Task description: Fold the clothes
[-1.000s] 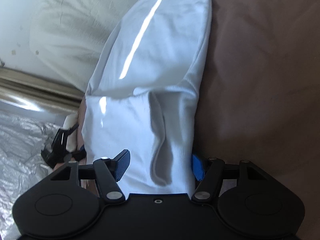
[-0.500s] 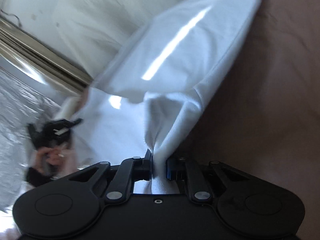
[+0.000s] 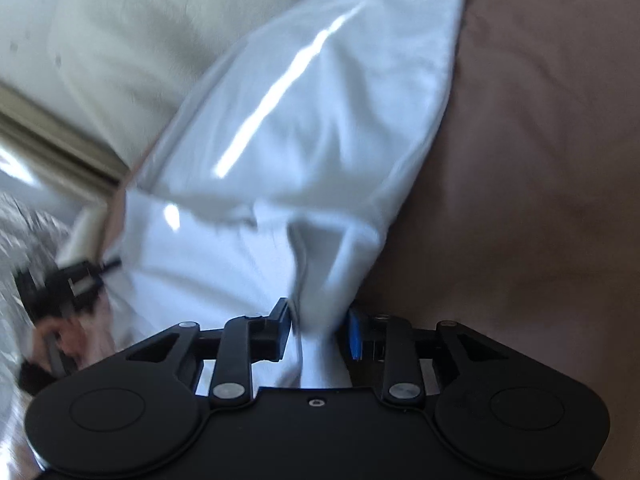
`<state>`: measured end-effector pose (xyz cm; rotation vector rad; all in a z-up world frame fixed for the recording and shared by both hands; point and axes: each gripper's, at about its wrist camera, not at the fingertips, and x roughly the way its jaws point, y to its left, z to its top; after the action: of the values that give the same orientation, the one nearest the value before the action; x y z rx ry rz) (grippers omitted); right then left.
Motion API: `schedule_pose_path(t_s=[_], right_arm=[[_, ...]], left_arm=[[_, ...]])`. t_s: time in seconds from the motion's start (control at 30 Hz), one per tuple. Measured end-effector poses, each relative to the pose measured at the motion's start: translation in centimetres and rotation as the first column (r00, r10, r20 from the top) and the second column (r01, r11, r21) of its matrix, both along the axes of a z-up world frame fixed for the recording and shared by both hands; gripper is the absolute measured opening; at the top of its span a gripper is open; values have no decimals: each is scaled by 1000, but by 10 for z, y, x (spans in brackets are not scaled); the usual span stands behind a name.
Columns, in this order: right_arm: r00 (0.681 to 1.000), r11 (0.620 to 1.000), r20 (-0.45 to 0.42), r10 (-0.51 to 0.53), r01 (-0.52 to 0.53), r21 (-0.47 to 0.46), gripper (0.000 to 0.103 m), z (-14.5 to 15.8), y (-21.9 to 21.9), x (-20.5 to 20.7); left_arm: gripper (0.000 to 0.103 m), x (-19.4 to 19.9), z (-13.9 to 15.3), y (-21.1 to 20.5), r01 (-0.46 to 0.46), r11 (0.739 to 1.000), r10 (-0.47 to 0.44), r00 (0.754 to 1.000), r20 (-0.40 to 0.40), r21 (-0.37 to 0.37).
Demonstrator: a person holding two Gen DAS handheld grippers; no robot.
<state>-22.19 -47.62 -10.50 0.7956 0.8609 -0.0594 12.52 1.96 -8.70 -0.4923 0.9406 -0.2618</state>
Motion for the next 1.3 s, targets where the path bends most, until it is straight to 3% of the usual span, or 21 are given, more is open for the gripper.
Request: schedule_pose_path(t_s=[0.07,0.17,0.4,0.57,0.67,0.73,0.83,0.9,0.97,1.03,1.1,1.2,1.3], right_arm=[[998,999,56,-17,19,-35,37,17,-8,-3],[988,993,151,-42,59,-107,52,44,-18,-11],[981,991,190,-30,54,-123,53,88,-56,3],[995,980,69,74,-60,-190,53,164,-73,79],[976,924,-145,161,-201,-326,53,204,-74,128],[962,903,-181,205,-257,-345,53,224,-82,149],[955,893,-154,254,-293,-341,57,233,-97,169],[962,926,-127,240,-267,-268,57,223,-113,180],[977,974,-7,212,-212,-80,57,197,-136,187],[990,995,121,72,-80,64,57,156,-161,181],[998,987,28,-57,52,150,58,110,-181,178],[995,963,-76,-65,83,256,58,66,-208,185],[996,989,-51,-70,76,129,58,65,-226,184]], left_arm=[[31,-6,13,1,12,1000,-12,999,44,4],[42,-10,31,-8,54,998,-56,992,115,17],[52,-16,46,-48,164,985,-172,971,166,59],[49,-30,61,-86,256,955,-281,942,185,149],[50,-44,73,-110,292,931,-337,919,205,219],[51,-54,80,-121,297,924,-350,912,213,242],[52,-67,89,-137,302,920,-357,909,215,251],[52,-74,90,-147,290,921,-348,913,214,262],[52,-80,87,-158,279,927,-330,924,193,251],[52,-82,84,-169,274,929,-317,936,152,249],[52,-76,90,-188,282,915,-331,934,136,290],[52,-61,105,-219,300,887,-364,922,134,352],[61,-38,117,-257,323,859,-405,904,141,397]])
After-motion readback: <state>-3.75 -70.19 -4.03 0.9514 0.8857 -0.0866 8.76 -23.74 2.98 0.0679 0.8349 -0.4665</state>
